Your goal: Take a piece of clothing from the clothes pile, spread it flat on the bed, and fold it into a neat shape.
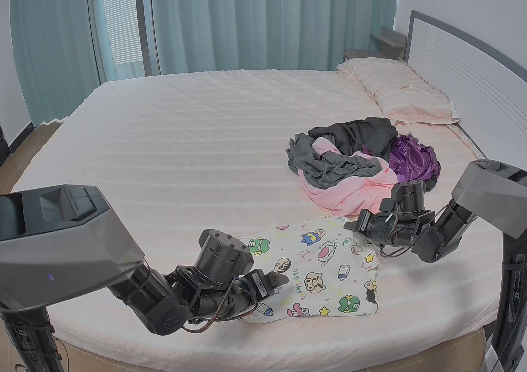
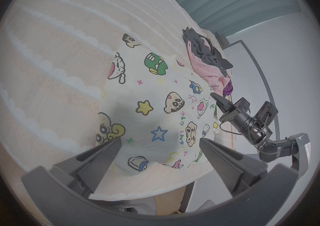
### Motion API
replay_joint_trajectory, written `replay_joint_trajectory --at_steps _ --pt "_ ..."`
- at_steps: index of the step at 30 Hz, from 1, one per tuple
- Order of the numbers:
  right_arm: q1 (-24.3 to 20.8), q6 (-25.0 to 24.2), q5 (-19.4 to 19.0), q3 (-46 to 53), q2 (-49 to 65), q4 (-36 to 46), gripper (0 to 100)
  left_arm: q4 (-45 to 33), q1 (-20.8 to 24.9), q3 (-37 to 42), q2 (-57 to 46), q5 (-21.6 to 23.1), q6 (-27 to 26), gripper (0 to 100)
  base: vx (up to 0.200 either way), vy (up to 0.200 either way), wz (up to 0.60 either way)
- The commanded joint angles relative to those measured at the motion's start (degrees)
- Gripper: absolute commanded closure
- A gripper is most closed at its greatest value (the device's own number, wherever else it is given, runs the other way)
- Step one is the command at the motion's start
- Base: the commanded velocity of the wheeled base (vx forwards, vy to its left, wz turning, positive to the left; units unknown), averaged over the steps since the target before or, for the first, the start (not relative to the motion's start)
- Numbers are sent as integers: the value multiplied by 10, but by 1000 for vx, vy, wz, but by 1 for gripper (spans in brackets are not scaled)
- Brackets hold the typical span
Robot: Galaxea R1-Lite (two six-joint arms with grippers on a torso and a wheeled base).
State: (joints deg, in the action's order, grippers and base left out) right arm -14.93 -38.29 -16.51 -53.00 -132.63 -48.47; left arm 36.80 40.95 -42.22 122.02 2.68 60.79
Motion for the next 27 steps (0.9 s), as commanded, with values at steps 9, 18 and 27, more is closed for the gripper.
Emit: replay_joint_trajectory --at_steps 9,18,27 --pt "9 0 18 -14 -4 -1 100 0 4 -1 9 0 0 0 0 0 0" --pt "14 0 18 22 44 -2 0 2 2 -1 7 0 0 0 0 0 0" --pt "-5 36 13 156 118 -14 0 3 1 -1 5 0 0 0 0 0 0"
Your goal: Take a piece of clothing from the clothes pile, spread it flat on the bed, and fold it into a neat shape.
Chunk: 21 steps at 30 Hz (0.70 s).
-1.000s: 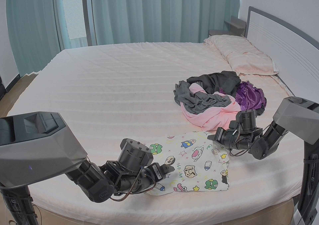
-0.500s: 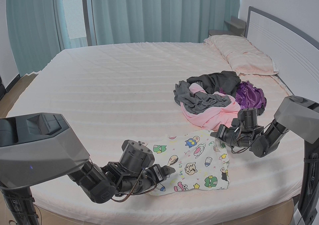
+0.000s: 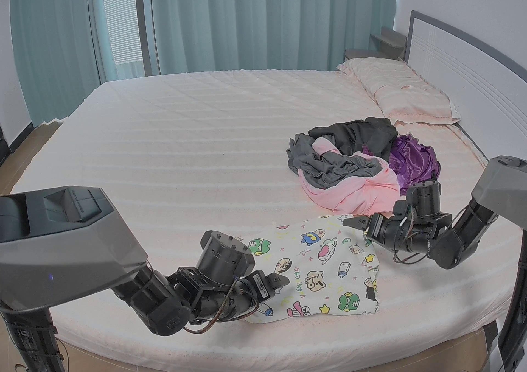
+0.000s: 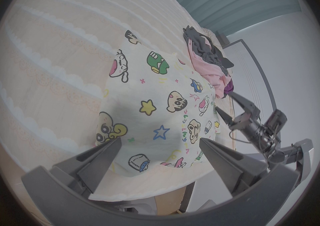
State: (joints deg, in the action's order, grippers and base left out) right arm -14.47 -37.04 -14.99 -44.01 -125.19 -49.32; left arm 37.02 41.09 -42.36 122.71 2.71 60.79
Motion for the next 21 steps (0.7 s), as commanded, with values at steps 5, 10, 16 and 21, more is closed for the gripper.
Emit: replay_joint_trajectory --at_steps 5,10,16,21 --pt "-11 41 -3 128 44 -47 0 0 0 0 -1 0 0 0 0 0 0" --pt "-21 41 -4 176 46 -110 0 1 0 0 -1 0 0 0 0 0 0" --pt "-23 41 -1 213 64 -133 0 2 -5 -1 -5 -1 0 0 0 0 0" --pt "-5 40 9 239 106 -138 0 2 -30 -4 -48 -6 -9 0 0 0 0"
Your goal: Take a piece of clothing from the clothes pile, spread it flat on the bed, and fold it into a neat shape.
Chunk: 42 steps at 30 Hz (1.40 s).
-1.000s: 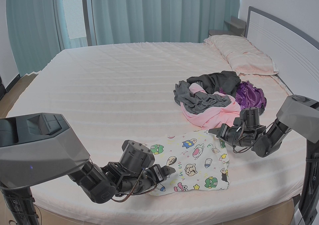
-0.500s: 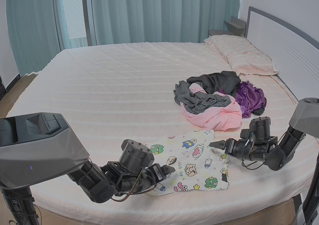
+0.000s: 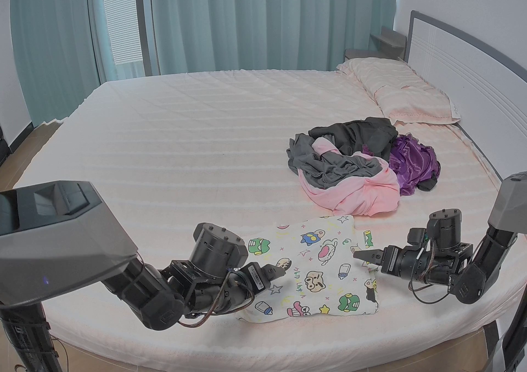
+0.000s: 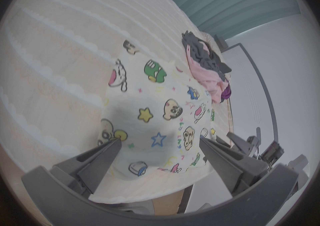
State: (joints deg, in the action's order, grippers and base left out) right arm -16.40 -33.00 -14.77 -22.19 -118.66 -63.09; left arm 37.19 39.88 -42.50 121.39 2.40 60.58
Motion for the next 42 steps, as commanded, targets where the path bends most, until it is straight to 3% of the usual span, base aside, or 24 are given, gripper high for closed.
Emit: replay_joint_trajectory --at_steps 1,4,10,14,15,20,21,23,29,31,32,34,42 --pt "22 0 12 31 67 2 0 1 -31 -3 -49 -4 -23 0 0 0 0" --pt "31 0 21 53 130 5 0 -4 -67 4 -95 -7 -60 0 0 0 0" --pt "65 1 30 94 275 24 0 -5 -140 42 -241 -15 -68 0 0 0 0" --pt "76 11 33 110 403 70 0 -22 -180 83 -351 -51 -109 0 0 0 0" --pt "76 27 33 115 482 118 0 -24 -194 113 -404 -86 -143 0 0 0 0" --pt "76 65 41 111 633 252 0 -22 -198 177 -513 -175 -193 0 0 0 0" --pt "76 83 41 112 692 310 0 -22 -197 208 -561 -213 -219 0 0 0 0" --pt "77 105 41 115 755 369 0 -22 -196 237 -614 -247 -258 0 0 0 0" --pt "76 137 70 116 916 541 0 -23 -197 316 -760 -316 -350 0 0 0 0" --pt "76 137 70 116 926 552 0 -23 -197 321 -770 -322 -357 0 0 0 0" --pt "77 138 72 120 973 595 0 -24 -197 356 -820 -354 -400 0 0 0 0" --pt "77 139 73 127 1006 614 0 -24 -197 375 -858 -370 -437 0 0 0 0" --pt "117 181 80 173 1072 629 0 -68 -230 425 -1003 -388 -541 0 0 0 0"
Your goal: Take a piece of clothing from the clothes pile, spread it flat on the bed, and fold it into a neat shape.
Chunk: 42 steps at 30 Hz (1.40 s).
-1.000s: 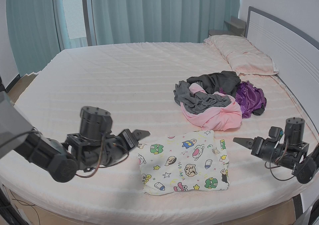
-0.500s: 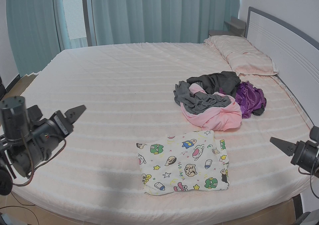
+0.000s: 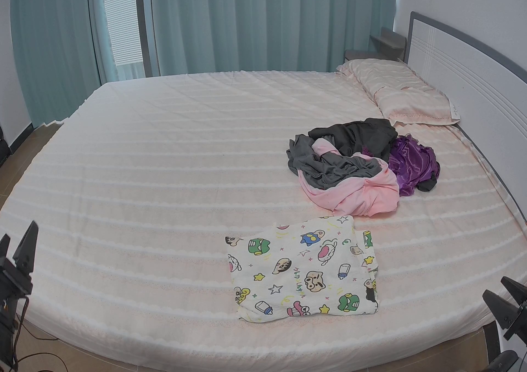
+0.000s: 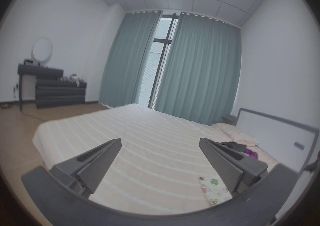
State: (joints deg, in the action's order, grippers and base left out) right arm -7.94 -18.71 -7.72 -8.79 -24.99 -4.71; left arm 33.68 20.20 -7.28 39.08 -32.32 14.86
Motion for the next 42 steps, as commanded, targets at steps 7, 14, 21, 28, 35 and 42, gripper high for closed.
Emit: replay_joint_trajectory --at_steps 7,14,21,28,35,42 --pt "63 65 11 62 164 46 0 -121 -100 73 -292 -41 -149 0 0 0 0" --pt "100 72 17 62 189 69 0 -164 -183 73 -350 -37 -178 0 0 0 0" --pt "103 155 66 67 204 61 0 -188 -204 73 -391 -26 -191 0 0 0 0" --pt "78 225 60 69 250 55 0 -188 -204 73 -391 -15 -193 0 0 0 0" --pt "78 214 31 73 249 48 0 -233 -204 73 -391 58 -187 0 0 0 0" --pt "78 163 5 69 249 57 0 -287 -203 73 -391 80 -167 0 0 0 0"
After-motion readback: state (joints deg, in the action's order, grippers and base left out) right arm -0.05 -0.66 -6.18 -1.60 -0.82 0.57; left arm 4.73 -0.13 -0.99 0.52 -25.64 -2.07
